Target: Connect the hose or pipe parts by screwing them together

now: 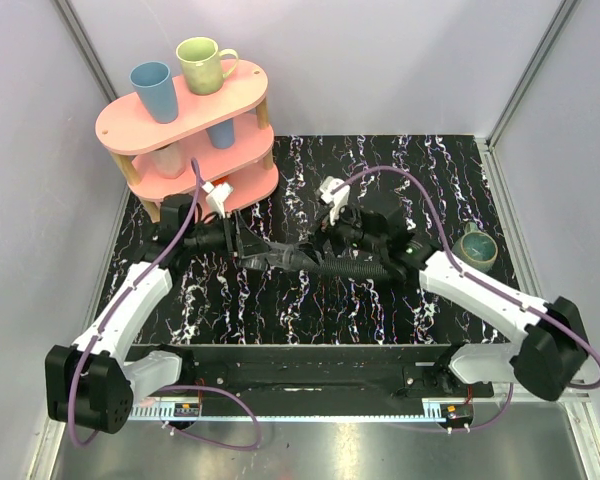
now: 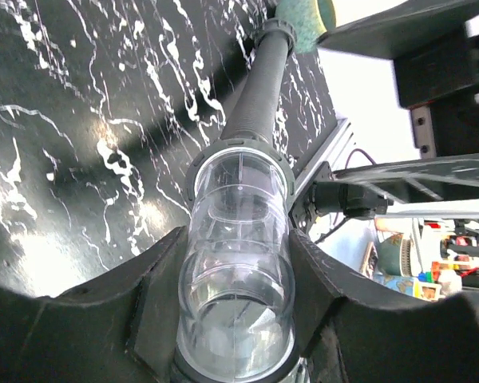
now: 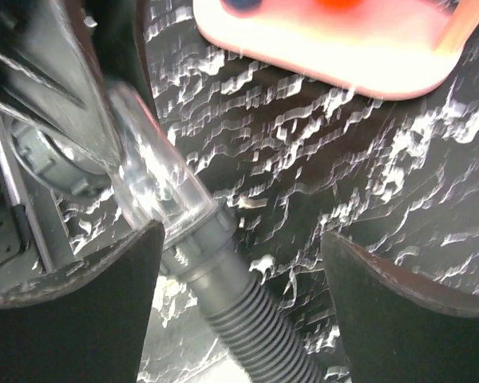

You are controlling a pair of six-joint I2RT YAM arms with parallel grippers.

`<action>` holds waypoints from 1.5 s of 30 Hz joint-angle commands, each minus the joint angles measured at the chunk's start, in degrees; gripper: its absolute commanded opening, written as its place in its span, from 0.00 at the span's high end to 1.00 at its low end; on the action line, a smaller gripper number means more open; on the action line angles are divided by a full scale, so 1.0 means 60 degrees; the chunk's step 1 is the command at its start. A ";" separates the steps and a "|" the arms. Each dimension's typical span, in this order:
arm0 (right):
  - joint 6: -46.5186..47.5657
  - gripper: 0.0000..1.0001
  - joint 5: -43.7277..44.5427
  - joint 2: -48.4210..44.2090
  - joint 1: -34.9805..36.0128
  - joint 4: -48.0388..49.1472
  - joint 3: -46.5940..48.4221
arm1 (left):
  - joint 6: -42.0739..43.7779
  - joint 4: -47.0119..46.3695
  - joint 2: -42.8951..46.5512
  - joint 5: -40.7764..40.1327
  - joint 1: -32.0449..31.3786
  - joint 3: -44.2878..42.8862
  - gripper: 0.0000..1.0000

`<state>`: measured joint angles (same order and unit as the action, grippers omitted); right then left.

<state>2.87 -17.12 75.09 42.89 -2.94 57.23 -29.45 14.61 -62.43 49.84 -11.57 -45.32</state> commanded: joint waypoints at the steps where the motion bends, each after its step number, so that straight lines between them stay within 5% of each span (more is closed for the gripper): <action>1: 0.1042 0.11 0.0160 -0.1000 -0.0059 0.2581 -0.0865 | 0.0090 0.0787 -0.0039 -0.0383 -0.0019 -0.0371 1.00; 6: 0.3327 0.08 -0.2486 -0.1776 -0.0045 0.3271 -0.2487 | -0.0947 0.0802 -0.0024 -0.0237 -0.0019 -0.0518 1.00; 14: 0.3491 0.06 -0.3370 -0.2261 0.0014 0.4767 -0.3562 | -0.2254 0.0860 -0.0039 0.0247 -0.0005 -0.0752 1.00; 34: 0.4501 0.06 -0.2976 -0.0593 0.0702 0.4592 -0.2611 | -0.3557 0.0349 0.0210 0.0423 -0.0019 -0.0636 1.00; 42: 0.4707 0.18 -0.1848 -0.0035 0.0952 0.4431 -0.2288 | -0.3924 0.0246 0.0035 0.0701 -0.0005 -0.0664 1.00; 45: 0.4560 0.32 -0.1964 0.0097 0.0951 0.4489 -0.2157 | -0.4115 -0.0047 -0.0141 0.0892 -0.0005 -0.0664 1.00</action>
<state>30.35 -28.86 74.87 47.53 22.94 41.06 -50.78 20.88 -62.78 51.00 -11.51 -47.53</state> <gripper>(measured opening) 0.759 0.533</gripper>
